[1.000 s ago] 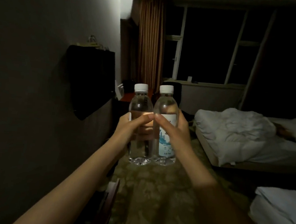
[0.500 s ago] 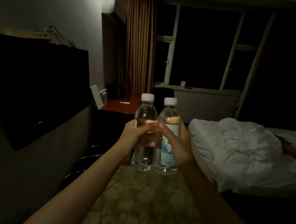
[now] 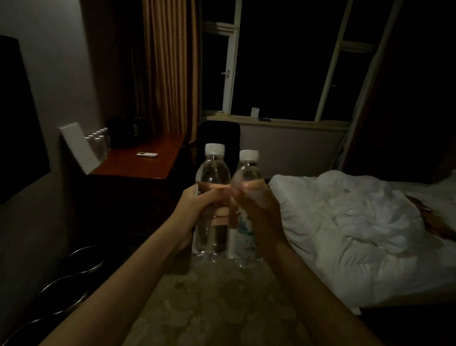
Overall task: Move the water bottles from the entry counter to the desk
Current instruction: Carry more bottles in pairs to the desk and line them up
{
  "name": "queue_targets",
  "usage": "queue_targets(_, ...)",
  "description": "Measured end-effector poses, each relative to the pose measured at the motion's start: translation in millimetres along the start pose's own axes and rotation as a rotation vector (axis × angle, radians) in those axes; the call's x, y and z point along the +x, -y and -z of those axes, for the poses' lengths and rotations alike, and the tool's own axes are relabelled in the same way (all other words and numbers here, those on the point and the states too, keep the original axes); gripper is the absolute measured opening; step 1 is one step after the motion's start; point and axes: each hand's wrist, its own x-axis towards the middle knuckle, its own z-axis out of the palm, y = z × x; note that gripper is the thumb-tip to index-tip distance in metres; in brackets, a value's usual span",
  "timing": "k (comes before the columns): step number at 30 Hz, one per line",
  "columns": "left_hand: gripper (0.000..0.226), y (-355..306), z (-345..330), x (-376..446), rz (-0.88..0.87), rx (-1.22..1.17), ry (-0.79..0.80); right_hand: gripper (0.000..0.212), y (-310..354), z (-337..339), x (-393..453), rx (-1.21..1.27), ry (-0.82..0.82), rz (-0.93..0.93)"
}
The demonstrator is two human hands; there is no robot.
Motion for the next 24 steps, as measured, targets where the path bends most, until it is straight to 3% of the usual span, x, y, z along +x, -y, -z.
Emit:
queue_targets(4, 0.045, 15, 0, 107, 0.007, -0.056, 0.012, 0.044, -29, 7, 102, -0.046, -0.01, 0.001)
queue_targets(7, 0.034, 25, -4, 179, -0.003, -0.052, 0.051, 0.05, -49, 13, 169, -0.006, 0.035, -0.083)
queue_targets(12, 0.032, 61, -8, 297, -0.008, -0.054, 0.026, 0.018, -106, 23, 282, 0.011, 0.004, -0.018)
queue_targets(17, 0.027, 90, -9, 417, -0.029, -0.011, -0.049, 0.007, -157, 30, 409, 0.077, 0.107, 0.027)
queue_targets(19, 0.02, 93, -6, 466, -0.039, 0.007, -0.07, 0.016, -171, 28, 461, 0.108, 0.121, 0.014)
queue_targets(21, 0.01, 97, 2, 510, -0.038, 0.021, -0.116, 0.005, -185, 22, 509, 0.134, 0.159, -0.014)
queue_targets(24, 0.007, 102, 24, 570, -0.05, 0.066, -0.169, 0.028, -204, 2, 573, 0.193, 0.204, -0.036)
